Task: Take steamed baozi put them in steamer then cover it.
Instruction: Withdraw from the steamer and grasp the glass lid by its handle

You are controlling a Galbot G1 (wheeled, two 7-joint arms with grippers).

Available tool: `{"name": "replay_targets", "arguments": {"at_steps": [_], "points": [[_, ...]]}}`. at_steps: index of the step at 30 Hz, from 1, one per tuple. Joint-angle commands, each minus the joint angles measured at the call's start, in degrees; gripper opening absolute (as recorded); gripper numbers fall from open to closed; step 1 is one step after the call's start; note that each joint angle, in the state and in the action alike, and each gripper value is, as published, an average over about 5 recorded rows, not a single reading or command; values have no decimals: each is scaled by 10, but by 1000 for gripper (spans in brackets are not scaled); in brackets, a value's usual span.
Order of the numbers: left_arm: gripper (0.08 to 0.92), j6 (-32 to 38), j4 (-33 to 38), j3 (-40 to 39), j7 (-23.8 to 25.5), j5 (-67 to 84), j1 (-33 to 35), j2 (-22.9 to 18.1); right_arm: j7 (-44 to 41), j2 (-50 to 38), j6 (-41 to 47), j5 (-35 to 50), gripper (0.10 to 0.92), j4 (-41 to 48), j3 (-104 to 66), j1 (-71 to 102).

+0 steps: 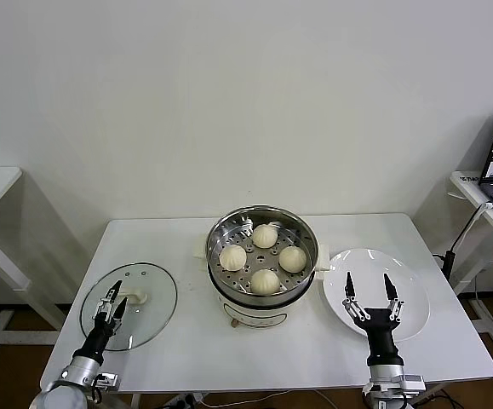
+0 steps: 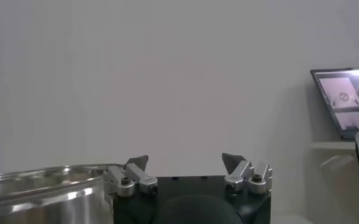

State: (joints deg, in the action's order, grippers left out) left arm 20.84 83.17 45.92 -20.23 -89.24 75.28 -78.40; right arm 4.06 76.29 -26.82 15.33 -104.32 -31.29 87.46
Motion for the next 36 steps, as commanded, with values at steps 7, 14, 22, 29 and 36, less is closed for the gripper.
{"name": "replay_targets", "arguments": {"at_steps": [7,14,22,29,36], "points": [[823,-14,-45,-22,13,-8,-60,-1,0,1,-6,-4,823,6,-8,1],[823,-25,-62,-23,10,-8,-74,-1,-1,2,-10,-8,823,9,-9,4],[723,-32,-91,-18,11,-8,-85,2,-2,2,-13,-10,823,10,-10,6],[515,-25,-100,-20,10,-9,-83,-1,-3,4,-19,-12,823,13,-11,6],[316,-19,-91,-18,6,-11,-82,-1,-2,5,-20,-14,823,18,-10,3]]}}
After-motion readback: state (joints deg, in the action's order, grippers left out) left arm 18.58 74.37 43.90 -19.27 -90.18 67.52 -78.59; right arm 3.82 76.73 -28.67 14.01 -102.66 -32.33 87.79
